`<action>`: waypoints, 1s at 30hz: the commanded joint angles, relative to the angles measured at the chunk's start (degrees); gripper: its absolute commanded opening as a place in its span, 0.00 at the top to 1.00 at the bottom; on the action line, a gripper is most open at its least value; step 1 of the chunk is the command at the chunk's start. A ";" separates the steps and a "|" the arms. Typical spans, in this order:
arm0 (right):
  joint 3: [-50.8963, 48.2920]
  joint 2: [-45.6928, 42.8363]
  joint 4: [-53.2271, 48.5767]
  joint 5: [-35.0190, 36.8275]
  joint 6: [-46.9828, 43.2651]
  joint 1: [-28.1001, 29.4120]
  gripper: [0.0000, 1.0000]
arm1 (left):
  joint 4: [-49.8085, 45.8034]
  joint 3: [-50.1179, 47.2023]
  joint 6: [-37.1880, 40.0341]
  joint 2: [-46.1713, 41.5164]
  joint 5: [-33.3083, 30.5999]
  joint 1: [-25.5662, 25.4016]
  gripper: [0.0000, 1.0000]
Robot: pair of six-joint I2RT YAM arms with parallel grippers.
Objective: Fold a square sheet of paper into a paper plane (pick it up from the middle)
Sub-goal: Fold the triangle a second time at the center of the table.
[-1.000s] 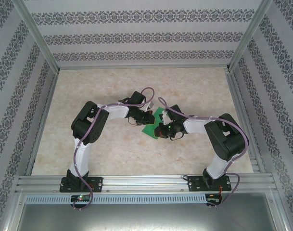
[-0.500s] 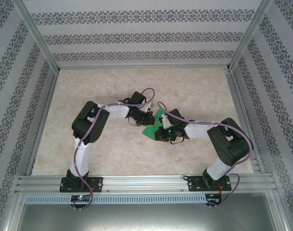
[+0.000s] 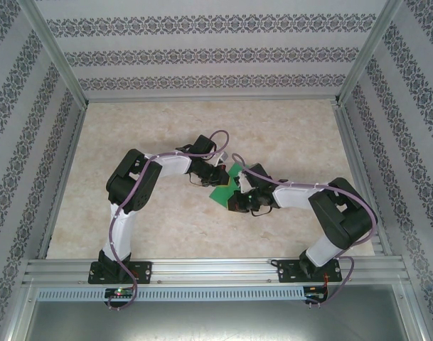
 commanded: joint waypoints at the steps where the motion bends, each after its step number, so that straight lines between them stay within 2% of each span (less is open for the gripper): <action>1: 0.22 -2.36 -4.24 -1.31 1.32 0.79 1.00 | -5.29 -1.41 1.79 3.71 -6.53 0.38 0.98; 11: 1.57 -7.25 -2.66 -0.46 4.03 -2.54 1.00 | -5.01 -1.60 1.76 3.40 -6.15 0.37 0.97; 23: 2.97 2.01 2.60 -3.32 4.64 -1.35 1.00 | -5.00 -1.60 1.78 3.46 -6.33 0.37 0.97; 30: 1.34 2.97 1.65 -3.29 3.65 -0.44 1.00 | -5.55 -1.18 2.21 3.75 -6.61 0.35 0.97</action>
